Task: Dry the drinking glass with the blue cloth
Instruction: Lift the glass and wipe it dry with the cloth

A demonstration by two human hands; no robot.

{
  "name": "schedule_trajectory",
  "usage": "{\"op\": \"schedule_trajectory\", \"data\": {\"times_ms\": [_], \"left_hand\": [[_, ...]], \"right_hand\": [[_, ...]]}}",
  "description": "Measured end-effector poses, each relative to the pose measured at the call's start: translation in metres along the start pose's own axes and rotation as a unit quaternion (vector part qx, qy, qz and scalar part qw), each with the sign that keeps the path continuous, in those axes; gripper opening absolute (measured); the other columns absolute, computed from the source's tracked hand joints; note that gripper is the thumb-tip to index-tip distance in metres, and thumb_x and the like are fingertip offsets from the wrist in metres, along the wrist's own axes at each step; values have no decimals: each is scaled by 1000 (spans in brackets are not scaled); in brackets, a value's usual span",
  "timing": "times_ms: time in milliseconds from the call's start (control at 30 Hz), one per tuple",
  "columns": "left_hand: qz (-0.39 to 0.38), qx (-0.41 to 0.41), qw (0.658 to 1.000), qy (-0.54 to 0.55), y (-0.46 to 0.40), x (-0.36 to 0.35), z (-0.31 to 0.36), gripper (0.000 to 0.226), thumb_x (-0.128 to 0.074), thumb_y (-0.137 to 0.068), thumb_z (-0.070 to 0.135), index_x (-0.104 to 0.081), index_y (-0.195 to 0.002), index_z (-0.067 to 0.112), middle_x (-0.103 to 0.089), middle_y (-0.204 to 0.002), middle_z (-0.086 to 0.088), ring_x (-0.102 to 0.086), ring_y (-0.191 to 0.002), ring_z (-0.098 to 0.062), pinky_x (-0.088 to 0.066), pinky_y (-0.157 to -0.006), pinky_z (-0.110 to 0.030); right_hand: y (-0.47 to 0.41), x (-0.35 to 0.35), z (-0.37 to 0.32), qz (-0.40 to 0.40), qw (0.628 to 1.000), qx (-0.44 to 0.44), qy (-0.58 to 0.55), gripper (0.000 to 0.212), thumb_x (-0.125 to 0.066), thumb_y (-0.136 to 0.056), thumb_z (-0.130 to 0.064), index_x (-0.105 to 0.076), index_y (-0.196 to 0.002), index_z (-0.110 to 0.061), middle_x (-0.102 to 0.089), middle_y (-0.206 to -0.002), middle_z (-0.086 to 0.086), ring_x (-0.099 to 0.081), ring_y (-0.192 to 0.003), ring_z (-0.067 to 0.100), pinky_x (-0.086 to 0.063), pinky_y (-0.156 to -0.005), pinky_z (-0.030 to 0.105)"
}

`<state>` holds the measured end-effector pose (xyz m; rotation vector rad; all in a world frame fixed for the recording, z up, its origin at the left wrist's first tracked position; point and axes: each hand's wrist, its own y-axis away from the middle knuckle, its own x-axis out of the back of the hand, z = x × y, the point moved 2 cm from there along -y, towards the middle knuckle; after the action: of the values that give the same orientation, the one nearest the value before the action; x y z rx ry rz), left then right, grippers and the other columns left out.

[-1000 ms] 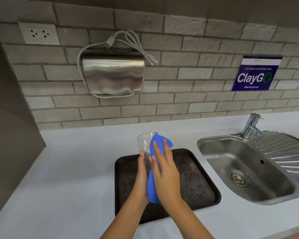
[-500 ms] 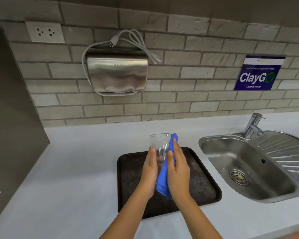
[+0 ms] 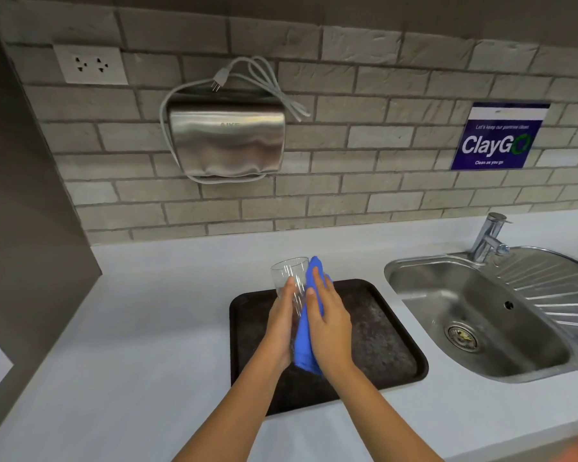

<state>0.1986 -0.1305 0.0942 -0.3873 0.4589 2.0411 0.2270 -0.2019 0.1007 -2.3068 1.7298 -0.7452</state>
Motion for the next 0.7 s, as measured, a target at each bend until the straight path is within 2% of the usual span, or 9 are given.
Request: {"op": "schedule_trajectory", "data": {"times_ms": [67,100,200,267,333,433,500,567,700], "left_hand": [[-13,-2,1000,-8,0,2,4,63,-59,-88,57,-62,-133,13,-75,-113,2,-66,-119,-18,-59,-81,-23],[1,-5,1000,-15,-2,6,5,65,-55,-87,58,-61,-134,13,-73,-115,1,-64,-122,-21,-57,-84,-25],[32,25,999,-5,-7,18,4,62,-56,-86,62,-71,-120,12,-75,-115,-16,-71,-110,-30,-58,-91,-39],[55,41,998,-4,-11,24,-1,56,-54,-91,61,-74,-112,13,-77,-110,-16,-74,-103,-31,-59,-90,-43],[69,46,997,-3,-14,28,-6,55,-53,-91,62,-76,-107,15,-78,-107,-16,-75,-99,-30,-60,-88,-43],[66,51,996,9,-16,34,-9,61,-51,-92,62,-73,-118,12,-74,-117,-19,-71,-109,-32,-58,-91,-41],[60,44,997,15,-16,36,-8,63,-50,-92,61,-71,-121,10,-72,-121,-21,-69,-113,-33,-56,-95,-42],[53,44,997,17,-15,38,-10,61,-52,-91,62,-74,-117,11,-74,-116,-19,-72,-108,-31,-59,-89,-40],[70,60,996,10,-16,38,-16,64,-50,-92,63,-70,-121,10,-73,-120,-19,-70,-111,-33,-55,-100,-46]], "right_hand": [[12,-8,-6,-6,991,104,88,52,-44,-101,-33,-22,-129,-70,-25,-158,-13,-43,-131,4,-43,-99,20],[13,-11,-5,-8,989,114,89,54,-44,-101,-32,-23,-128,-72,-23,-159,-16,-43,-131,1,-44,-100,20],[3,-11,2,-20,999,24,-37,41,-45,-100,-31,-39,-131,-58,-34,-150,-19,-49,-115,-17,-45,-96,12],[-10,-10,11,-29,991,-74,-106,36,-45,-101,-31,-48,-137,-36,-49,-144,-8,-54,-113,-8,-44,-95,12],[-13,-14,16,-34,985,-127,-108,37,-44,-101,-32,-49,-138,-27,-56,-140,1,-57,-116,7,-45,-96,18],[4,-20,12,-29,999,-35,-21,39,-45,-101,-33,-45,-140,-35,-43,-150,-5,-53,-124,10,-46,-100,24],[14,-26,14,-37,999,32,22,39,-46,-100,-33,-44,-139,-41,-34,-155,-9,-49,-127,6,-45,-98,21],[10,-26,21,-30,999,-20,-26,38,-46,-101,-32,-47,-138,-37,-40,-152,-6,-51,-124,6,-44,-97,18],[-6,-22,31,-29,973,-178,-141,36,-44,-102,-29,-52,-137,-23,-61,-134,5,-60,-118,20,-49,-103,40]]}}
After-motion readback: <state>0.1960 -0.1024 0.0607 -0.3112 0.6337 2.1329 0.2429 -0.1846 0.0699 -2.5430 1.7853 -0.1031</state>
